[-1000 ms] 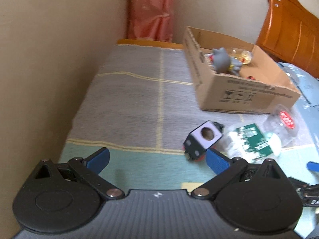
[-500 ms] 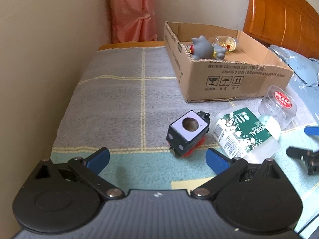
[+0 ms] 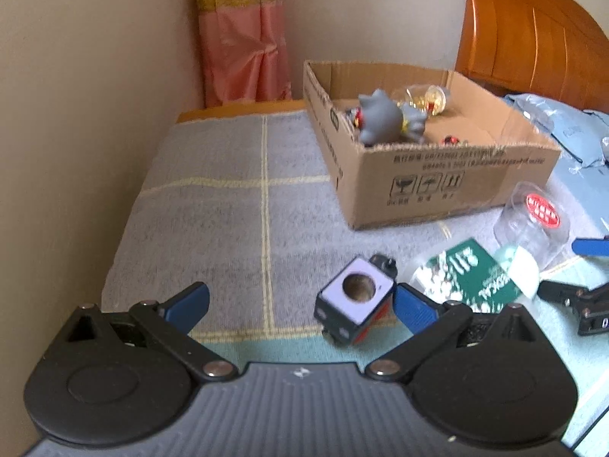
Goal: Organize rigid objects
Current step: 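Return both tools to the bed toward the round box and toy block, then grasp the red-lidded round box with the right tool while the left tool grasps the toy block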
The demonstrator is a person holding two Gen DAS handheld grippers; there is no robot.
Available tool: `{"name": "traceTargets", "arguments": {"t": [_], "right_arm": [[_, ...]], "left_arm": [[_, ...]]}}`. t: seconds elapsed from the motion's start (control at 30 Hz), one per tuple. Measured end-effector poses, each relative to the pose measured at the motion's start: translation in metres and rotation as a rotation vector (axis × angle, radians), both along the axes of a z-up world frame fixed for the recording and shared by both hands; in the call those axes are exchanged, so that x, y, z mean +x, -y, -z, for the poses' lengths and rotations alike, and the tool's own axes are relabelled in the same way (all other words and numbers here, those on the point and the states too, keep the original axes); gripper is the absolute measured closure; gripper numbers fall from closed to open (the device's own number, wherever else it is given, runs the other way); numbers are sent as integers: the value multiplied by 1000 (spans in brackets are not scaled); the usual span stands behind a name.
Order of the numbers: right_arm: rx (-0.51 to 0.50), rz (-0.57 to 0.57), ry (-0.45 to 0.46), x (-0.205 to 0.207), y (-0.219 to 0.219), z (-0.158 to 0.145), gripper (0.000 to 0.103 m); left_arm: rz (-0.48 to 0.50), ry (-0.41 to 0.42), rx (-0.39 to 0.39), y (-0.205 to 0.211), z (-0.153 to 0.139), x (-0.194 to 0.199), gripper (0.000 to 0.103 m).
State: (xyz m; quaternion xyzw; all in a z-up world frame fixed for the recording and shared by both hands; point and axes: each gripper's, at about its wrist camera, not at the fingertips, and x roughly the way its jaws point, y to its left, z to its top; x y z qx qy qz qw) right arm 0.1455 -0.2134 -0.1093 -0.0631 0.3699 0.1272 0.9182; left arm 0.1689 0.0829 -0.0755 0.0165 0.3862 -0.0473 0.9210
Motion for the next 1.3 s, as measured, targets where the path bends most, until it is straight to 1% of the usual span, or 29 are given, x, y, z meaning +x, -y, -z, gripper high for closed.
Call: {"name": "traceTargets", "arguments": {"t": [0.2, 0.33, 0.4, 0.5, 0.57, 0.67, 0.77, 0.83, 0.9, 0.93, 0.97, 1.03, 1.07, 1.1, 1.13, 1.2, 1.3], "right_arm": [[2, 6, 3, 1, -1, 1, 0], [0, 4, 0, 1, -1, 0, 0], [-2, -1, -8, 3, -1, 0, 0], [-3, 5, -27, 6, -1, -3, 0], [12, 3, -9, 7, 0, -8, 0], [29, -9, 28, 11, -1, -19, 0], [12, -25, 46, 18, -8, -23, 5], [-8, -45, 48, 23, -14, -23, 15], [-20, -54, 55, 27, -19, -23, 18], [-20, -59, 55, 28, -19, -23, 19], [-17, -65, 54, 30, -19, -23, 20], [-13, -75, 52, 32, -19, -22, 23], [-15, -79, 50, 33, -19, -21, 23], [-16, -81, 48, 34, -19, -21, 23], [-16, -81, 49, 33, -19, -21, 23], [-23, -73, 51, 31, -19, -21, 23], [-25, -52, 44, 25, -16, -23, 23]], "left_arm": [[-66, -1, -20, -13, 2, 15, 1], [-103, 9, 14, -22, 3, 21, 1], [-117, 12, 16, -26, 2, 21, 1], [-107, 7, -1, -29, 0, 17, 2], [-75, 7, -11, -27, -1, 12, 2], [-38, -6, -12, -20, 2, 9, 7], [-23, -23, -24, -15, 8, 9, 20], [-16, -43, -47, -14, 11, 10, 36], [-16, -58, -69, -13, 13, 11, 40], [-16, -59, -74, -13, 14, 11, 44], [-14, -60, -80, -12, 15, 11, 47], [-5, -63, -88, -11, 15, 10, 55], [0, -64, -94, -10, 15, 11, 57], [3, -64, -98, -9, 14, 11, 63], [6, -62, -101, -8, 14, 10, 66], [13, -62, -105, -7, 14, 11, 69], [26, -62, -87, -6, 13, 9, 70]]}}
